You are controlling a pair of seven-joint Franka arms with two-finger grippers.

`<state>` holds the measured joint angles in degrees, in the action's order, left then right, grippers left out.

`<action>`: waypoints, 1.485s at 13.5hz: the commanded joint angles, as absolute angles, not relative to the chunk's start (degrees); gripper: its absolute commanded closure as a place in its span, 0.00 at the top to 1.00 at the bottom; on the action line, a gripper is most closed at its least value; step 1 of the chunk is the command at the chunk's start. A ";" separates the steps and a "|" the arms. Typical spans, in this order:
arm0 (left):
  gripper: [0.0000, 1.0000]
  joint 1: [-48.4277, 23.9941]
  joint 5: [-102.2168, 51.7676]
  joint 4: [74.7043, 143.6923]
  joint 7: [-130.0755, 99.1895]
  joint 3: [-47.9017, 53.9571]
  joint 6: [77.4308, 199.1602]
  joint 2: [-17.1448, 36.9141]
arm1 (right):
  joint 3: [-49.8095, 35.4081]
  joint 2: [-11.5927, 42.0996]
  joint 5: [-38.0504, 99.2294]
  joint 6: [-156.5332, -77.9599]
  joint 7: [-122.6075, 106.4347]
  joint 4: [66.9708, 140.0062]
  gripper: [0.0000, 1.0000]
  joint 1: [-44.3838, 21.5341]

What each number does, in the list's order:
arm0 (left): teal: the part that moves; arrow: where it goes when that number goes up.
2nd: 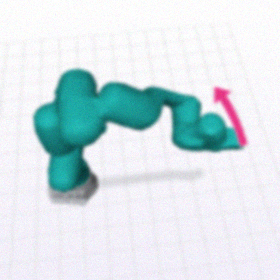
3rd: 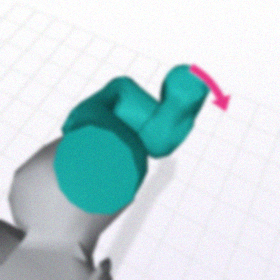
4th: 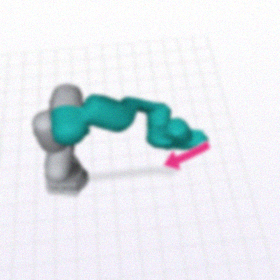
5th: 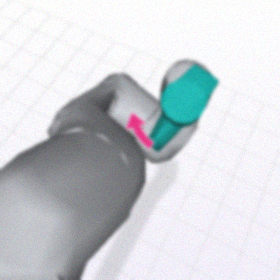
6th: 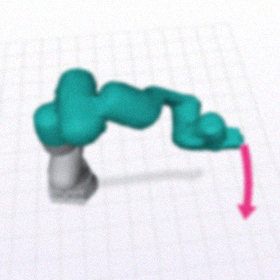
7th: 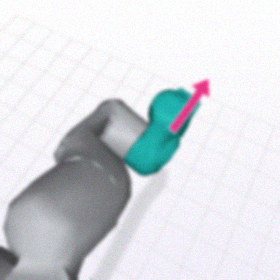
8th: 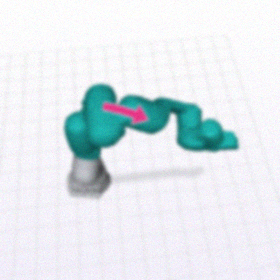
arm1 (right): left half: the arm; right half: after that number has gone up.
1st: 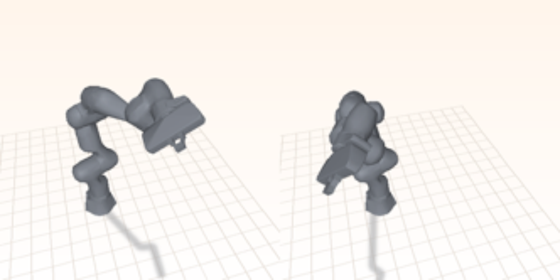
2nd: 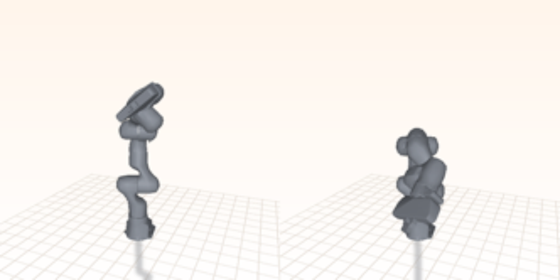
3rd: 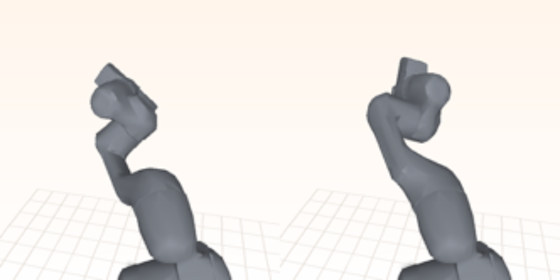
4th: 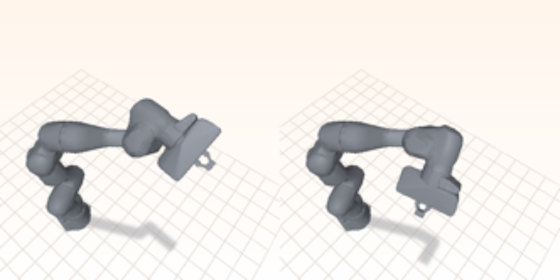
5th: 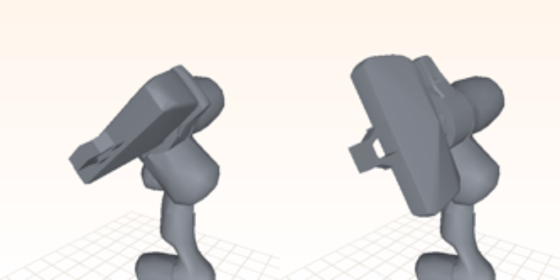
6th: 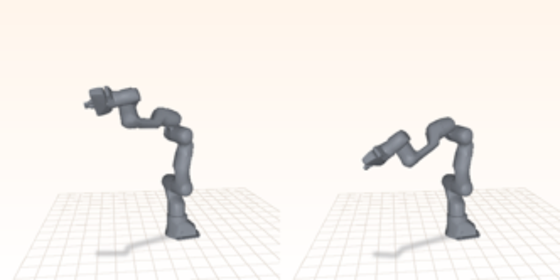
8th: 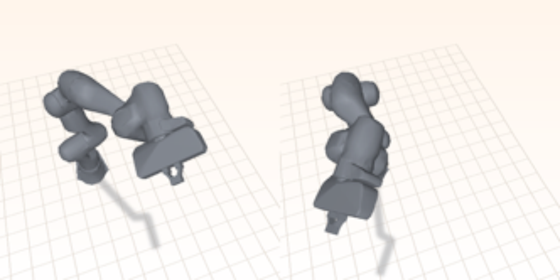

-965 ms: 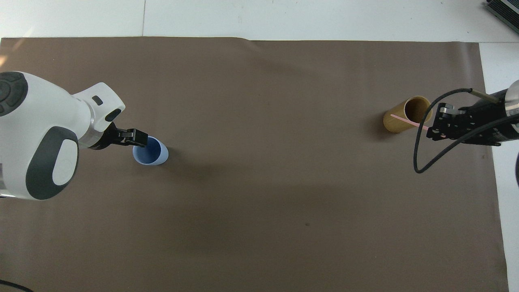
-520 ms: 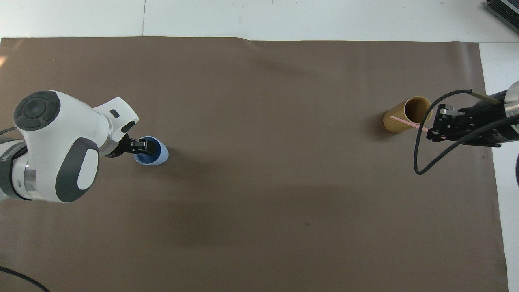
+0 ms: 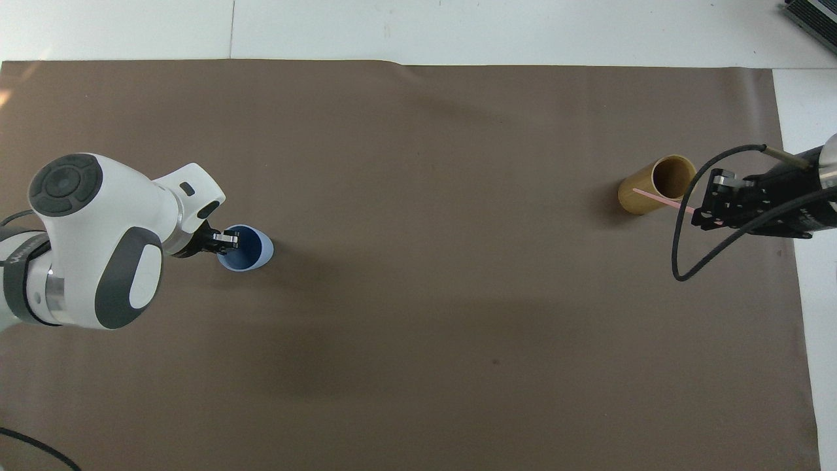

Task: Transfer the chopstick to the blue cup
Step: 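Reach the left gripper to the blue cup and grasp its rim, then carry the blue cup toward the table center with the left gripper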

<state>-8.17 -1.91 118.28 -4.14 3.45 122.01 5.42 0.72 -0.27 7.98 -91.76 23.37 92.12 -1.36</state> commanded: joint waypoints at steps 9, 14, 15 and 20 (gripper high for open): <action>0.00 -26.35 -0.17 98.35 -23.62 3.25 108.81 10.46 | 1.23 -1.93 9.23 -88.87 23.82 93.78 0.00 1.13; 0.00 -35.67 -1.93 90.27 -30.40 3.34 108.37 17.48 | 1.32 -2.02 9.14 -88.76 23.82 93.78 0.00 2.72; 0.00 -36.81 -1.93 90.09 -30.76 3.34 109.15 18.36 | 1.32 -1.93 9.14 -88.94 23.91 93.61 0.00 2.72; 0.00 -37.97 -4.13 90.08 -30.94 3.43 112.49 19.95 | 1.23 -1.93 9.14 -89.03 24.52 93.69 0.00 2.64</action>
<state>-36.75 -2.86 91.49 -30.46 4.42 111.71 19.34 1.88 -0.71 7.98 -88.54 23.37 92.32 1.76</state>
